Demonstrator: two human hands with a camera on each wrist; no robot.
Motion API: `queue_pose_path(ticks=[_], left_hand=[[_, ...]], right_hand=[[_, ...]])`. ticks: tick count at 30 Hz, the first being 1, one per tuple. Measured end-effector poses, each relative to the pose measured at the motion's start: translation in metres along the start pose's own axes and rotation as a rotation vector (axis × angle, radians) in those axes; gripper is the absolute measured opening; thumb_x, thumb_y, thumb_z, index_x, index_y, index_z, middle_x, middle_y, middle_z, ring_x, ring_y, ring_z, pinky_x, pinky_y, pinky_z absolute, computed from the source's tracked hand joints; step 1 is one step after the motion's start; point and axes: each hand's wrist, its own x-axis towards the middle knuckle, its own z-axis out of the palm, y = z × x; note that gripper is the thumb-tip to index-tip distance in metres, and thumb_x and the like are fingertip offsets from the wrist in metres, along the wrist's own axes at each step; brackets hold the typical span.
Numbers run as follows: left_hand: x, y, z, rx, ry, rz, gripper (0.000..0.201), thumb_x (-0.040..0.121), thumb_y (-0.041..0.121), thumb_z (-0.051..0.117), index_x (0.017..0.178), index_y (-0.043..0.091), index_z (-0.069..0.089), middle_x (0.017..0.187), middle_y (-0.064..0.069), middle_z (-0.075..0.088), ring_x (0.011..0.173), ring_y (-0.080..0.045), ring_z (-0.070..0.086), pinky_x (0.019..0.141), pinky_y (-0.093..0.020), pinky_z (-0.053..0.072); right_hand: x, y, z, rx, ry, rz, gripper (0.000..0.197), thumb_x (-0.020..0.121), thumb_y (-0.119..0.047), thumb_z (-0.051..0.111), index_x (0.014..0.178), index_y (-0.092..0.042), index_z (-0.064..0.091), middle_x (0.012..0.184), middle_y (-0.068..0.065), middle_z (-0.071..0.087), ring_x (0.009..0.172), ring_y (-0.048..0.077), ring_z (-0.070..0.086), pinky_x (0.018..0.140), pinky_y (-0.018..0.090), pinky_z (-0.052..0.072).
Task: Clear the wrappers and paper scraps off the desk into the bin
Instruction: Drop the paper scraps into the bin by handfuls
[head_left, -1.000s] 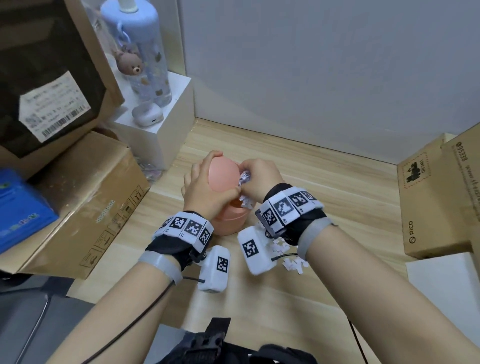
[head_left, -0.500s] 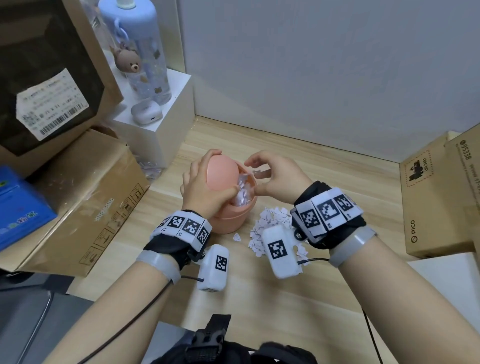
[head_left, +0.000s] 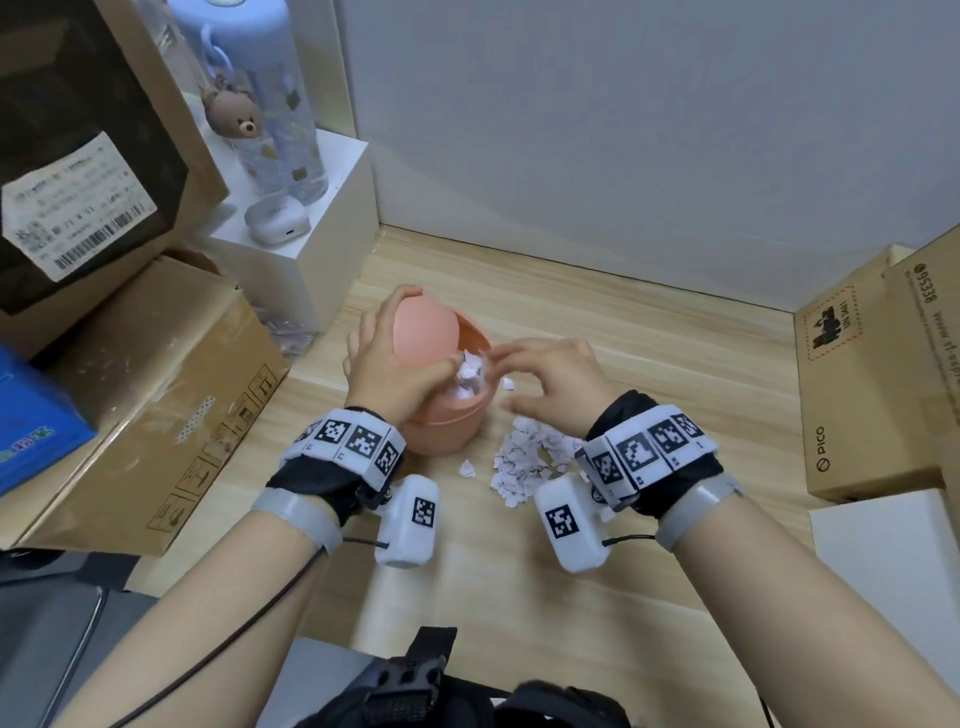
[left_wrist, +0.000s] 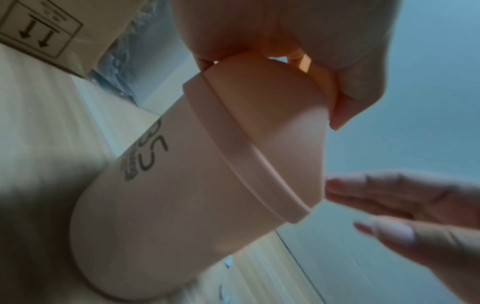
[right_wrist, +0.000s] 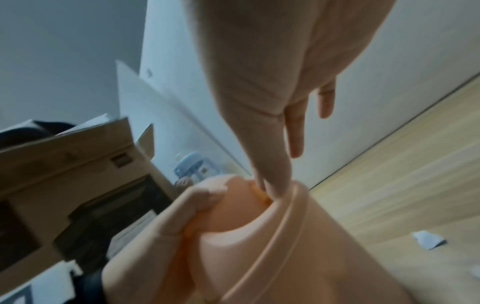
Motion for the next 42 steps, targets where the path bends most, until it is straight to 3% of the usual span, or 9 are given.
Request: queue_pose_path(ticks=[3,6,13,18,23,27,30,37,42], left_hand=[[0.000,0.002,0.004,0.031,-0.062,0.038,0.069,0.055,0.037,0.067,0.115,0.051,0.037,0.132,0.008,0.041,0.123,-0.022,0.033,0.103,-0.035,0.027],[0.000,0.001,0.009,0.029,-0.065,0.056,0.071,0.050,0.043,0.062,0.117,0.050,0.038,0.126,0.010,0.040,0.122,-0.020,0.033,0.103,-0.035,0.027],[0.007,0.004,0.015,0.020,-0.003,0.052,0.069,0.059,0.038,0.068,0.122,0.040,0.040,0.132,0.006,0.041,0.123,-0.022,0.031,0.098,-0.026,0.022],[0.004,0.007,0.017,0.009,-0.013,0.034,0.071,0.057,0.040,0.066,0.122,0.041,0.040,0.122,0.009,0.037,0.123,-0.024,0.031,0.100,-0.032,0.025],[0.005,0.008,0.017,-0.005,-0.003,0.018,0.071,0.055,0.041,0.063,0.122,0.043,0.041,0.117,0.013,0.035,0.123,-0.023,0.031,0.103,-0.035,0.026],[0.005,0.007,0.017,-0.017,-0.006,0.010,0.070,0.057,0.039,0.065,0.122,0.043,0.040,0.127,0.006,0.039,0.124,-0.023,0.031,0.104,-0.035,0.026],[0.006,0.007,0.018,-0.018,-0.011,-0.001,0.068,0.061,0.034,0.069,0.121,0.045,0.039,0.129,0.006,0.040,0.122,-0.023,0.031,0.102,-0.034,0.026],[0.007,0.006,0.018,-0.030,-0.026,-0.025,0.067,0.058,0.036,0.064,0.118,0.049,0.038,0.128,0.012,0.038,0.117,-0.020,0.031,0.098,-0.033,0.026],[0.007,0.006,0.017,-0.016,-0.032,-0.025,0.068,0.063,0.027,0.070,0.118,0.051,0.037,0.131,0.010,0.038,0.119,-0.023,0.031,0.099,-0.034,0.027]], right_hand=[[-0.008,0.025,-0.001,0.175,0.150,0.138,0.029,0.078,-0.017,0.066,0.107,-0.021,0.063,0.129,0.002,0.054,0.123,0.018,0.046,0.107,0.035,0.030],[-0.022,0.048,0.007,0.183,0.091,0.318,0.036,0.078,-0.016,0.066,0.113,-0.018,0.058,0.131,0.004,0.049,0.125,0.018,0.042,0.103,0.026,0.027],[-0.056,0.084,0.053,0.048,-0.219,0.763,0.092,0.066,-0.048,0.073,0.140,-0.029,0.021,0.144,0.012,0.023,0.130,0.037,0.026,0.105,0.046,0.032],[-0.046,0.068,0.093,0.103,-0.221,0.751,0.108,0.059,-0.063,0.069,0.139,-0.043,-0.001,0.152,0.006,-0.001,0.136,0.038,0.008,0.109,0.052,0.024],[-0.024,0.050,0.112,-0.085,-0.175,0.607,0.078,0.065,-0.054,0.067,0.131,-0.046,0.025,0.143,0.003,0.014,0.126,0.031,0.021,0.090,0.045,0.044],[-0.023,0.054,0.113,0.017,-0.048,0.499,0.035,0.080,-0.013,0.060,0.113,-0.021,0.049,0.124,0.010,0.035,0.106,0.031,0.044,0.080,0.038,0.049],[-0.025,0.062,0.106,0.061,-0.072,0.513,0.021,0.083,-0.007,0.056,0.104,-0.009,0.057,0.108,0.012,0.044,0.095,0.033,0.055,0.074,0.029,0.042],[-0.017,0.049,0.035,0.291,0.031,0.565,0.022,0.081,-0.012,0.063,0.103,-0.012,0.062,0.102,0.004,0.058,0.084,0.020,0.054,0.076,0.030,0.047],[0.013,0.011,-0.012,0.615,0.130,0.427,0.021,0.076,-0.008,0.070,0.095,-0.009,0.060,0.098,0.008,0.055,0.062,0.013,0.056,0.045,0.018,0.049]])
